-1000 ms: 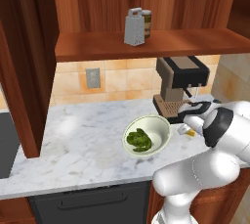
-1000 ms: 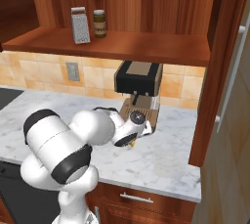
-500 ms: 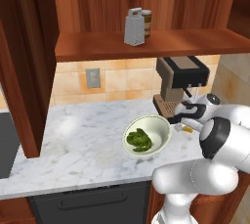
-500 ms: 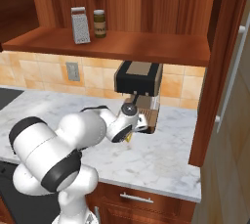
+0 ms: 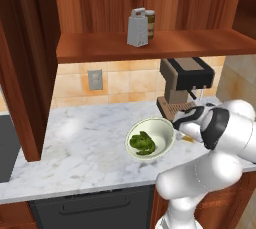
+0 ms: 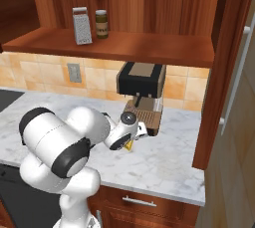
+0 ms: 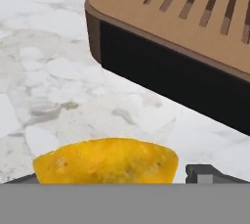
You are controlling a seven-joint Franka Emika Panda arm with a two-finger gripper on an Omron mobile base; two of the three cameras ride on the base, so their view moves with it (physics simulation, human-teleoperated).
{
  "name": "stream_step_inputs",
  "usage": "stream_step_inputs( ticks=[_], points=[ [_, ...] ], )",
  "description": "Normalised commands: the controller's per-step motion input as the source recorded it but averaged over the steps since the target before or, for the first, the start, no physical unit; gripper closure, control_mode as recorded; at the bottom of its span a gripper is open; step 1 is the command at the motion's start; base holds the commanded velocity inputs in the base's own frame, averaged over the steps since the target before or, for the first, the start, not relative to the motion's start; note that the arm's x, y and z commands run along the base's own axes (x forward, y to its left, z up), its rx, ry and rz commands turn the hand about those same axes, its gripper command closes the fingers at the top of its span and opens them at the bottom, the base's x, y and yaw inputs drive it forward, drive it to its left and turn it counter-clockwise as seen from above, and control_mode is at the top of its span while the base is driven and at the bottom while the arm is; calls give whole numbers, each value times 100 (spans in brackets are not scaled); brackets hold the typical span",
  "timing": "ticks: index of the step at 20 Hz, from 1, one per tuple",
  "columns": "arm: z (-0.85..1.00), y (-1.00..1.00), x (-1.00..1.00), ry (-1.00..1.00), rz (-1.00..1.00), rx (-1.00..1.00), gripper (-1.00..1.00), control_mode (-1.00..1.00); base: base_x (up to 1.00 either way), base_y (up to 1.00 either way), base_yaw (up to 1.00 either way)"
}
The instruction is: Pick the cheese from the fridge and the cheese grater from the cabinet and place them next to the salad bowl.
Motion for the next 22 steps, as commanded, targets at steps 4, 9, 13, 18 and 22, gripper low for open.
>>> stream_step_inputs(
  ticks=[4, 9, 13, 18, 22],
  points=[
    [-35, 0, 32, 3, 0, 1, -100, -100, 0, 0, 0],
    [-12, -6, 14, 3, 0, 4, -100, -100, 0, 0, 0],
    [-27, -25, -20, 0, 0, 0, -100, -100, 0, 0, 0],
    [15, -7, -24, -5, 0, 0, -100, -100, 0, 0, 0],
    [46, -3, -20, -10, -1, 0, -100, -100, 0, 0, 0]
  ],
)
